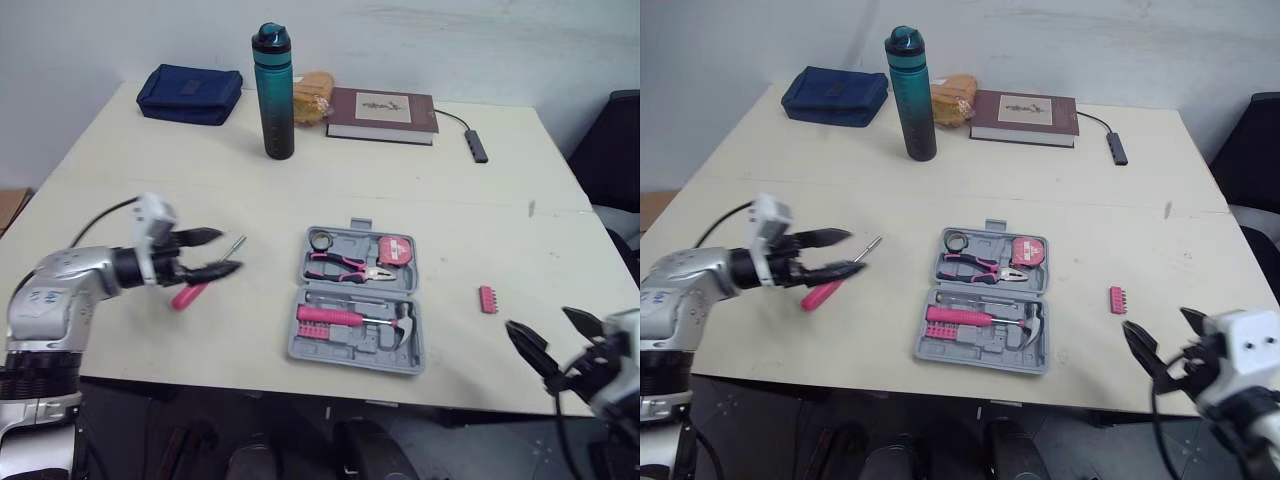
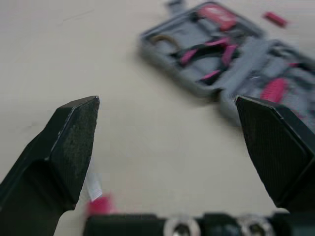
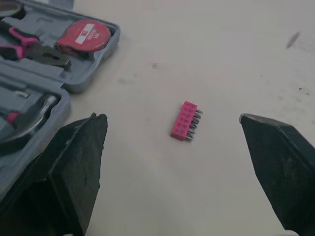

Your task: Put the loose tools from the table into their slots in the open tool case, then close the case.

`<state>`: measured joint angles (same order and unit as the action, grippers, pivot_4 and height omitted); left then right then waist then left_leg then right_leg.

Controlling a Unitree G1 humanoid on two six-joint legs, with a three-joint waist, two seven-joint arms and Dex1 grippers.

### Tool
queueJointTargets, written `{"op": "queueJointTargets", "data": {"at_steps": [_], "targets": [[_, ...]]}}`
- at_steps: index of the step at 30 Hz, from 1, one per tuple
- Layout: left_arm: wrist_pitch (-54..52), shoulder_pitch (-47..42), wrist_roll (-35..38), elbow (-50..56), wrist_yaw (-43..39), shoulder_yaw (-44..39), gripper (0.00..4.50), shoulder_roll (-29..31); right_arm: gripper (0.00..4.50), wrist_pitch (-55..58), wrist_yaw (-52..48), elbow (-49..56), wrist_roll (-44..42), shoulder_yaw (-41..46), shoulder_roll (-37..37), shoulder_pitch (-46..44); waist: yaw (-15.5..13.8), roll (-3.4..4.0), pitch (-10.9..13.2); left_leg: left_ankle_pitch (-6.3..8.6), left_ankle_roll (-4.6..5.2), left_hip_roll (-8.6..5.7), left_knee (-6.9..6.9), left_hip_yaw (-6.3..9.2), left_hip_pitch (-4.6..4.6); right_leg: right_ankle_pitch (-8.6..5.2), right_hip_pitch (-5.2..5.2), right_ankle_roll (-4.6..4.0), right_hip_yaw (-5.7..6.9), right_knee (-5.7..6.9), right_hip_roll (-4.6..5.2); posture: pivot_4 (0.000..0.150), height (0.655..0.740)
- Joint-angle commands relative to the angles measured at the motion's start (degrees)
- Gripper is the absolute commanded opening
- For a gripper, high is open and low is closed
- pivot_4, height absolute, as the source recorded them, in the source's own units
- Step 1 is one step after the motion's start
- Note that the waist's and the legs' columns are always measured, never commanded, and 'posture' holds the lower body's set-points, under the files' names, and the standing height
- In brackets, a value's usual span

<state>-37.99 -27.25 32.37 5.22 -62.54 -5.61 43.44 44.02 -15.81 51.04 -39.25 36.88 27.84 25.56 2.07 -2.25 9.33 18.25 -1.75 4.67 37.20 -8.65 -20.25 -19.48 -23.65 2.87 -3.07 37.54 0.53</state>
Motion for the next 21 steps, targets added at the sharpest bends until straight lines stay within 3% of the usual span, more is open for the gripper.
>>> {"op": "queueJointTargets", "data": {"at_steps": [1, 4, 8, 10, 21], "targets": [[-3.96, -4.74, 5.89, 6.90, -1.18, 1.71, 4.43, -1.76, 4.50, 3.72, 9.68, 2.14, 1.20, -4.02, -2.63, -5.22, 0.02, 0.02, 0.01, -0.02, -0.01, 0.00, 0.04, 0.00, -0.01, 0.01, 0.00, 0.01, 0.00, 0.02, -0.01, 0.150, 0.7377], [-5.95, -9.82, 8.27, 9.80, -1.55, 5.29, 4.43, -5.12, 4.50, 5.66, 14.16, 0.63, 4.77, -10.47, -4.07, -9.58, 0.22, 0.07, 0.00, -0.10, -0.06, -0.02, 0.08, 0.01, 0.04, 0.01, 0.00, 0.02, -0.07, 0.13, -0.09, 0.150, 0.7377], [-1.39, -12.67, 4.81, 12.33, -2.41, 11.11, 4.43, -8.65, 4.50, 6.13, 18.15, -2.92, 9.75, -16.57, -5.79, -13.48, 0.49, 0.16, 0.00, -0.21, -0.04, -0.08, 0.08, 0.00, 0.04, 0.03, 0.00, 0.06, -0.16, 0.15, -0.11, 0.150, 0.7377], [-1.86, -13.19, 6.47, 12.68, -3.10, 12.03, 4.43, -10.25, 4.50, 5.91, 20.44, -6.29, 12.24, -18.80, -7.66, -15.84, 0.95, 0.17, 0.00, -0.29, -0.04, -0.07, 0.07, -0.01, 0.04, 0.03, 0.01, 0.09, -0.19, 0.15, -0.13, 0.150, 0.7377], [-1.51, -15.71, 6.16, 8.94, -6.21, 15.22, 4.43, -14.12, 4.50, 6.98, 24.12, -12.97, 17.89, -21.28, -13.32, -20.60, 1.22, 0.26, 0.04, -0.39, -0.08, -0.06, 0.08, 0.03, 0.04, 0.03, -0.03, 0.10, -0.21, 0.22, -0.16, 0.150, 0.7377]]}}
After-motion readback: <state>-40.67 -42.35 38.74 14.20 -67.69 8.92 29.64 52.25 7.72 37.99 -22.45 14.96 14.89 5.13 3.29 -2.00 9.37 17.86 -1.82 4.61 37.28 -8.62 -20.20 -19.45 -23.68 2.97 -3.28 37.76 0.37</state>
